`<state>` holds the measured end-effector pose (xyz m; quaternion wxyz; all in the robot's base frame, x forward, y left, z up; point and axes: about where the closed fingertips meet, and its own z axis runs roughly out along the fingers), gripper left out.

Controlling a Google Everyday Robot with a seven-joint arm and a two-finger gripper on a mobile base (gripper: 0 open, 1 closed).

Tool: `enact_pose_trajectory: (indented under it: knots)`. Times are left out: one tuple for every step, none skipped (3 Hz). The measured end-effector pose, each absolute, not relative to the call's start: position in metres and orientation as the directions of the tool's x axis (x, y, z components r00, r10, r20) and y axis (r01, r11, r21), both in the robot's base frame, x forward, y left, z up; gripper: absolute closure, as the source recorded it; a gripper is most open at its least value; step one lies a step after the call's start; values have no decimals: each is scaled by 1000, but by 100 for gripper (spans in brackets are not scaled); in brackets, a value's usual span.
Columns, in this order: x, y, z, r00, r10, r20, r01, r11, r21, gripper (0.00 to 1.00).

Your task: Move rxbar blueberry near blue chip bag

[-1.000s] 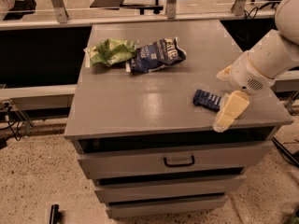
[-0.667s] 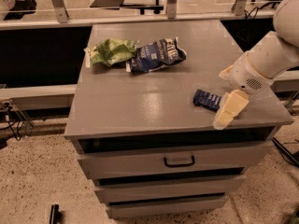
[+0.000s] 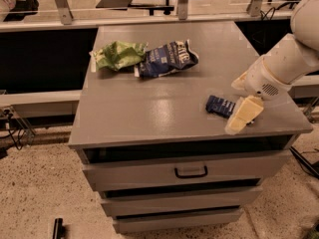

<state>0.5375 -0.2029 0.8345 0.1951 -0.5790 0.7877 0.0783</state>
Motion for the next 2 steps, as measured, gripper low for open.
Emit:
enact_pose_trajectory:
  knots:
    - [537,-202,834,-252,-882,-398,-944,315,-101,39]
    - [537,-201,832,-251,-883,-397,-945,313,-99,71]
